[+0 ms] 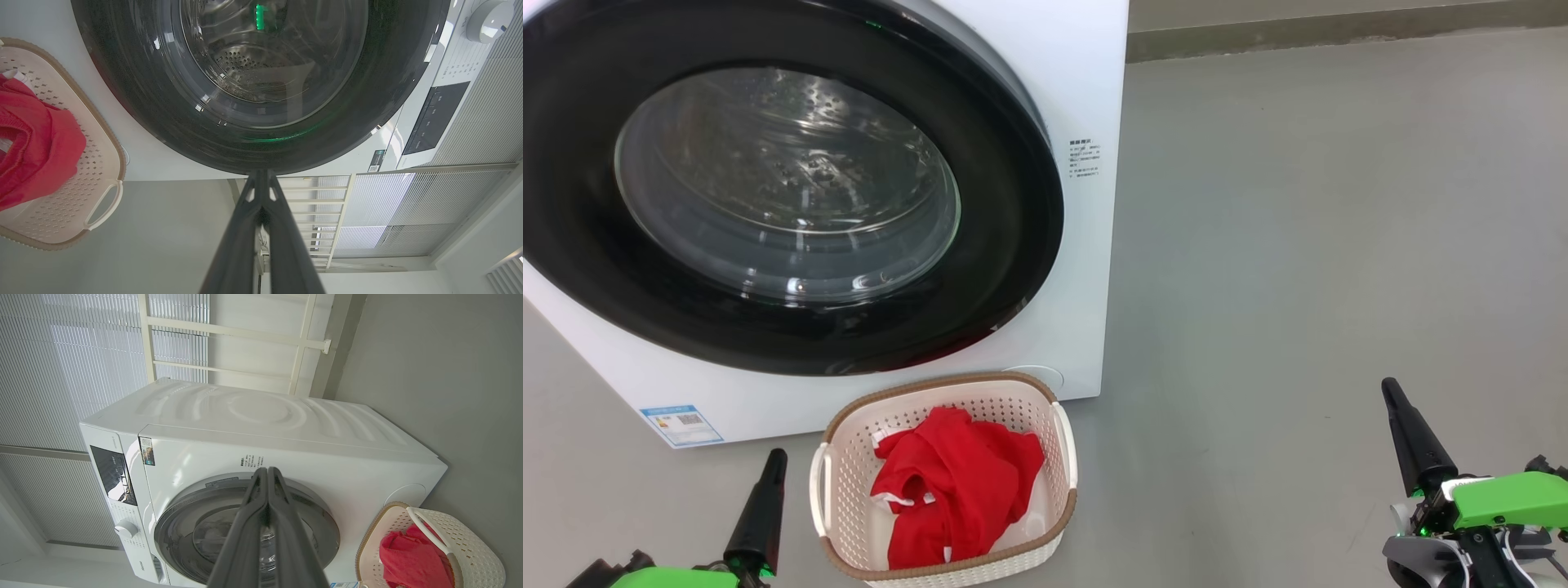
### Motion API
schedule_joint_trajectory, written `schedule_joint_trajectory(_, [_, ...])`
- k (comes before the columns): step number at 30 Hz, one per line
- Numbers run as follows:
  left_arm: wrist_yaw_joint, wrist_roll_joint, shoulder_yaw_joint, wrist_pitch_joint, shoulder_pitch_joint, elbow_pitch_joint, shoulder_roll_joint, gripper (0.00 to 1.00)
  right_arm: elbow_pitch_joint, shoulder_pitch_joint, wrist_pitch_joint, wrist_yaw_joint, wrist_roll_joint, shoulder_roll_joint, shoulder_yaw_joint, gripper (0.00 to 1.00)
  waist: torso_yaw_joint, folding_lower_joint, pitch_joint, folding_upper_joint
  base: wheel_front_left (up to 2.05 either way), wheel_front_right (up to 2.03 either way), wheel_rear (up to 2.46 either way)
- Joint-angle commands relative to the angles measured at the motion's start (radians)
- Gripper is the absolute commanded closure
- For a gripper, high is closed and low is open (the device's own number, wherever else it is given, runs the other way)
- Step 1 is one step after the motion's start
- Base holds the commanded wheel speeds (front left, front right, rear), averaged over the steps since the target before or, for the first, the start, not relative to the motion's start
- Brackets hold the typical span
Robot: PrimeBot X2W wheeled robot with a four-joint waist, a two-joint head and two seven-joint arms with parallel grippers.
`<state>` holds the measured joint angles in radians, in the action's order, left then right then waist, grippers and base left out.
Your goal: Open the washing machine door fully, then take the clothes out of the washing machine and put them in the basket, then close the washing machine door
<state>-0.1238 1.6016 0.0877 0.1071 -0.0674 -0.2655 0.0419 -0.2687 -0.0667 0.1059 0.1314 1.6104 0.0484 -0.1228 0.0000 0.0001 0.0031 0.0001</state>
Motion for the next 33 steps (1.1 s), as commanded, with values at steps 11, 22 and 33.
schedule_joint_trajectory(11, [-0.007, 0.007, 0.026, 0.006, -0.041, 0.02, 0.008, 1.0, 0.024, -0.041, 0.006, -0.001, 0.0, 0.004, 0.011, 1.0, 0.0, 0.0, 0.0, -0.0001, 0.0, 0.0, 0.0])
schedule_joint_trajectory(22, [-0.007, 0.007, 0.026, 0.006, -0.041, 0.02, 0.008, 1.0, 0.024, -0.041, 0.006, -0.001, -0.001, 0.003, 0.01, 1.0, 0.0, 0.0, 0.0, -0.0001, 0.0, 0.0, 0.0])
schedule_joint_trajectory(33, [-0.007, 0.007, 0.026, 0.006, -0.041, 0.02, 0.008, 1.0, 0.024, -0.041, 0.007, -0.001, -0.001, 0.003, 0.01, 1.0, 0.0, 0.0, 0.0, -0.0001, 0.0, 0.0, 0.0])
